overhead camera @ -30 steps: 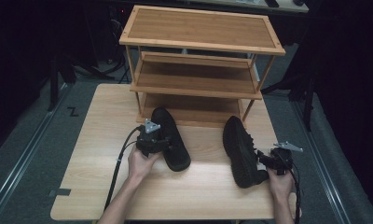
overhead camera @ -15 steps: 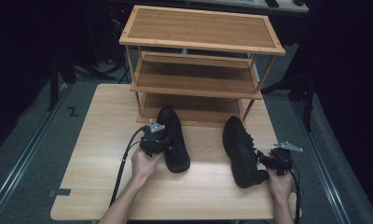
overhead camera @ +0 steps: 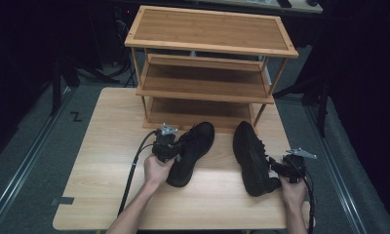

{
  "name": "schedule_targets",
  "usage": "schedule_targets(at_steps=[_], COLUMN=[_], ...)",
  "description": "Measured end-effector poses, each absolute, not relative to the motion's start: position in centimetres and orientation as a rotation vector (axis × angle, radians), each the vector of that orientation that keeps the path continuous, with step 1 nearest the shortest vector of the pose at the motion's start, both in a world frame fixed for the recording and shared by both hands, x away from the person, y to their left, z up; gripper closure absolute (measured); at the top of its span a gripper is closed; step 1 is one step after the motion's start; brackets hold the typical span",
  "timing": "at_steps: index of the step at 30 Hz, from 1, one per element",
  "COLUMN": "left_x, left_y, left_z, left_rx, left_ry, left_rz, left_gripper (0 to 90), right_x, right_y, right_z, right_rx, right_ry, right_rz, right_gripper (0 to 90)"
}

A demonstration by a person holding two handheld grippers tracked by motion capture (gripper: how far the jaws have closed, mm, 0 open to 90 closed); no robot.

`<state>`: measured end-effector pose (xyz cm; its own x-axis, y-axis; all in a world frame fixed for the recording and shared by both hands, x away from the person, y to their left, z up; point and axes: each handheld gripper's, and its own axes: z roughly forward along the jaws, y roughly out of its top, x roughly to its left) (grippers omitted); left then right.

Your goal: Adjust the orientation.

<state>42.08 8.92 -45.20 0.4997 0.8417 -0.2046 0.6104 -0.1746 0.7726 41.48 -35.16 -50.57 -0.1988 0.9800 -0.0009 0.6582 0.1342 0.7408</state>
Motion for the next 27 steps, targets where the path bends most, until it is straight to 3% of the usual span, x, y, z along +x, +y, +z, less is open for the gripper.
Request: schedule_targets(at_steps=[27], left_x=[45.7], left_y=[8.2], left_z=[-42.9], left_rx=[1.813], left_ry=[1.220], left_rz=[0.471], left_gripper=[88.6], right_x=[41.5], right_y=[-35.2], right_z=[-50.6], right_rx=[1.571], right_ry=[1.920], right_rz=[0.850], right_gripper=[37.0])
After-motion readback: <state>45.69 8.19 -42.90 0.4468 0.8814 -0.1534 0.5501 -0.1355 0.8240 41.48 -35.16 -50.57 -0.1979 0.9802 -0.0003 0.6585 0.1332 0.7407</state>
